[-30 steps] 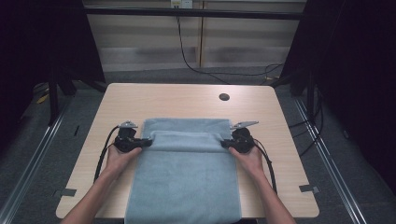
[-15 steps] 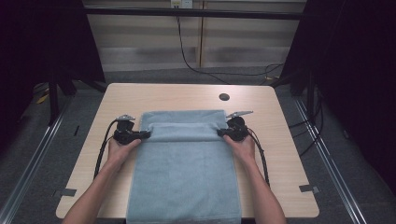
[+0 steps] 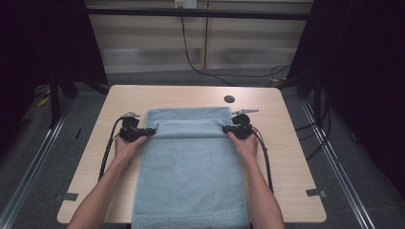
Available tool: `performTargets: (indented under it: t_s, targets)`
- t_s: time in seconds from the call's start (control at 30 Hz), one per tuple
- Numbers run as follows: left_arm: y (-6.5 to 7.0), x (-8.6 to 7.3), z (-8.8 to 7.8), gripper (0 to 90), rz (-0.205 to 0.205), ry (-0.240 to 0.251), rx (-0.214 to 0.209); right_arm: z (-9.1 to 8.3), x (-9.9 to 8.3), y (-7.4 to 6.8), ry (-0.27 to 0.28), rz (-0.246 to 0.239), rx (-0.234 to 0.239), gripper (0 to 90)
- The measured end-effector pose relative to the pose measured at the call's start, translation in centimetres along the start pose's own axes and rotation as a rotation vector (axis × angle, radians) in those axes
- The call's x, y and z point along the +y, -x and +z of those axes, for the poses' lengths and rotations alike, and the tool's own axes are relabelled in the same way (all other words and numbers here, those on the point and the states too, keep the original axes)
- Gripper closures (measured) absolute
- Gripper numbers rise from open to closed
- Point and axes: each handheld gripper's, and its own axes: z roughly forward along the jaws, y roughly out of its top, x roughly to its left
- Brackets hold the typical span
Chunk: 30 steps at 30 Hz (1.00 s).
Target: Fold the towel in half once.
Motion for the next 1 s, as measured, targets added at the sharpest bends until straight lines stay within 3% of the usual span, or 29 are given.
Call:
performTargets:
  t_s: [0.07, 0.1, 0.13, 0.23, 0.33, 0.5, 0.63, 0.7, 0.83, 1.0]
  targets:
    - [0.3, 0.2, -0.2, 85.6, 0.001, -0.007, 0.009, -0.3, 0.0, -0.1, 0.008, -0.003, 0.017, 86.9]
    - [0.3, 0.3, -0.4, 85.6, 0.015, -0.008, 0.018, -0.6, 0.0, 0.0, 0.021, 0.014, 0.032, 86.9]
    - [0.4, 0.5, -0.7, 85.6, 0.001, 0.000, 0.010, -0.9, 0.1, 0.2, 0.047, 0.029, 0.059, 86.9]
    - [0.7, 1.3, -2.1, 85.6, 0.001, 0.047, -0.008, -2.2, 0.9, 0.2, 0.097, 0.021, 0.083, 86.9]
    - [1.6, 2.6, -3.8, 85.5, 0.030, 0.096, -0.013, -3.7, 2.1, 0.2, 0.155, 0.022, 0.101, 86.9]
    - [3.0, 5.1, -6.7, 85.5, 0.004, 0.182, -0.048, -6.6, 4.6, -0.1, 0.240, 0.007, 0.108, 86.9]
    - [4.5, 6.9, -9.5, 85.5, 0.051, 0.246, -0.087, -9.4, 6.3, -0.4, 0.314, -0.006, 0.124, 86.9]
    - [5.3, 7.3, -11.1, 85.4, 0.093, 0.252, -0.097, -10.8, 6.8, -0.7, 0.339, -0.024, 0.136, 86.9]
    - [6.8, 7.0, -14.2, 85.3, 0.154, 0.274, -0.128, -14.1, 7.0, -2.1, 0.394, -0.107, 0.161, 86.9]
    - [8.8, 5.8, -16.9, 85.3, 0.201, 0.300, -0.179, -17.7, 6.2, -3.9, 0.410, -0.188, 0.174, 86.9]
